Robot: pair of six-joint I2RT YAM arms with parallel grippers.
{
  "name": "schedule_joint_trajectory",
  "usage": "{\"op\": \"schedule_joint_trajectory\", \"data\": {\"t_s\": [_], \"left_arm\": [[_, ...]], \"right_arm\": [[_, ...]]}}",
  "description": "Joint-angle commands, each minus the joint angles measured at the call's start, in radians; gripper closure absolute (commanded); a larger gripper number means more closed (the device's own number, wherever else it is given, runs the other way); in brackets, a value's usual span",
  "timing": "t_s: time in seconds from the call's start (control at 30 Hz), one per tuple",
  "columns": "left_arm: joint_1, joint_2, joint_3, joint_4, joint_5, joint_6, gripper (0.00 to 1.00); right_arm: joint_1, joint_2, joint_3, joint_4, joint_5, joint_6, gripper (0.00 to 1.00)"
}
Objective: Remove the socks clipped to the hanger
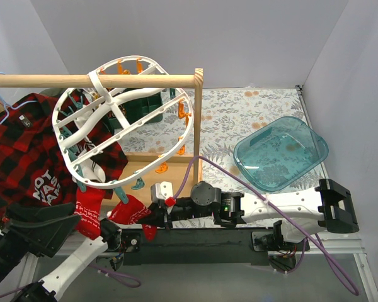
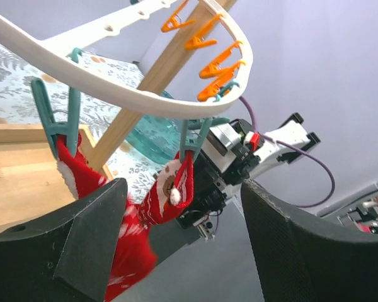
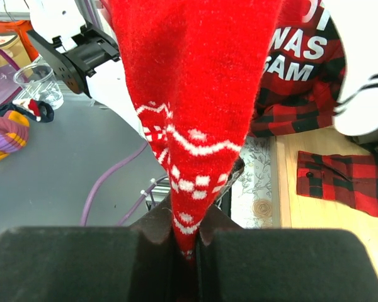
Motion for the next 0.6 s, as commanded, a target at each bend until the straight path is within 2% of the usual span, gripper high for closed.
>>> {"op": "schedule_joint_trajectory", "data": {"t_s": [0.0, 0.1, 0.27, 0.37, 0.47, 0.57], "left_arm": [[0.0, 0.037, 0.05, -0.11, -0.122, 0.027, 0.29], [0.0, 0.036, 0.037, -0.052, -0.101, 0.05, 0.27], [0.0, 0.068, 0.096, -0.055, -0.101, 0.085, 0.27], [0.0, 0.065, 0.028, 0.03, 0.006, 0.086, 0.27], [0.001, 0.078, -0.109, 0.123, 0.133, 0.07, 0.3], [0.007, 0.095, -0.163, 0.151, 0.181, 0.081, 0.3]], "right_arm": [[-0.008, 0.003, 0.033, 0.036, -0.019, 0.006, 0.89], [-0.013, 0.004, 0.032, 0.033, -0.019, 0.006, 0.89], [-0.017, 0.006, 0.032, 0.029, -0.026, 0.011, 0.89], [-0.019, 0.009, 0.033, 0.027, -0.027, 0.009, 0.89], [-0.017, 0.016, 0.039, 0.026, -0.026, 0.011, 0.89], [-0.021, 0.021, 0.044, 0.026, -0.026, 0.012, 0.89]]}}
